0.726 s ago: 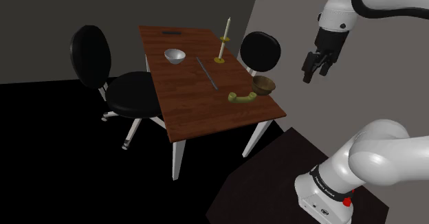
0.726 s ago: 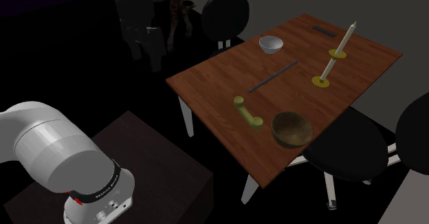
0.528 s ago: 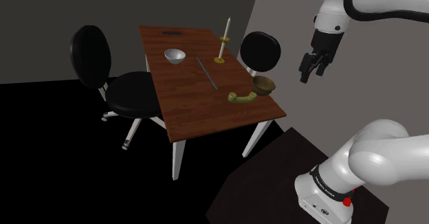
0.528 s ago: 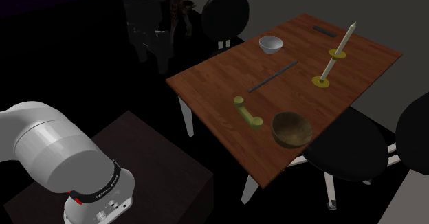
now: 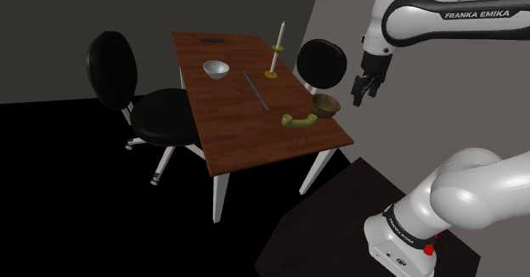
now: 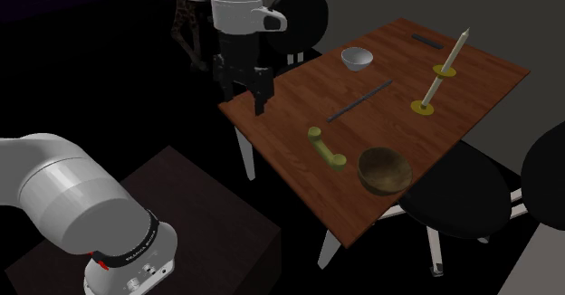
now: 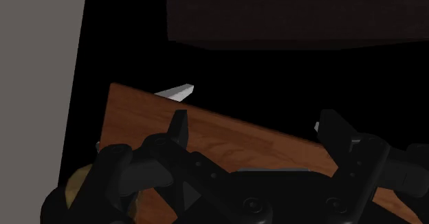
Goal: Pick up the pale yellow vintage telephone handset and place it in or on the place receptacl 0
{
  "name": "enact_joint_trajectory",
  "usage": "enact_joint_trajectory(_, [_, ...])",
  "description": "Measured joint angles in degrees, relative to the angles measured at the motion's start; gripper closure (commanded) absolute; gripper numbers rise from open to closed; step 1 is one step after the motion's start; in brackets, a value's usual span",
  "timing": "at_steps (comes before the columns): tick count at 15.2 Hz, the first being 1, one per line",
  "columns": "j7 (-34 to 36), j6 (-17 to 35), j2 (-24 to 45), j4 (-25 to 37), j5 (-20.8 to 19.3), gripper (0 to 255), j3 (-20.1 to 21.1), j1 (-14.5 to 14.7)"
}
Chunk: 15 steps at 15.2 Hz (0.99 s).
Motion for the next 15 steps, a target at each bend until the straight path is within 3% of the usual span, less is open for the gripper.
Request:
enact_joint_trajectory(9, [-9.6, 14.7, 19.1, 4.3, -1.9, 0, -5.1, -0.2])
enact_joint_trajectory(15, [-16.2, 21.6, 33.2, 11.4, -0.5, 0, -6.4, -0.6])
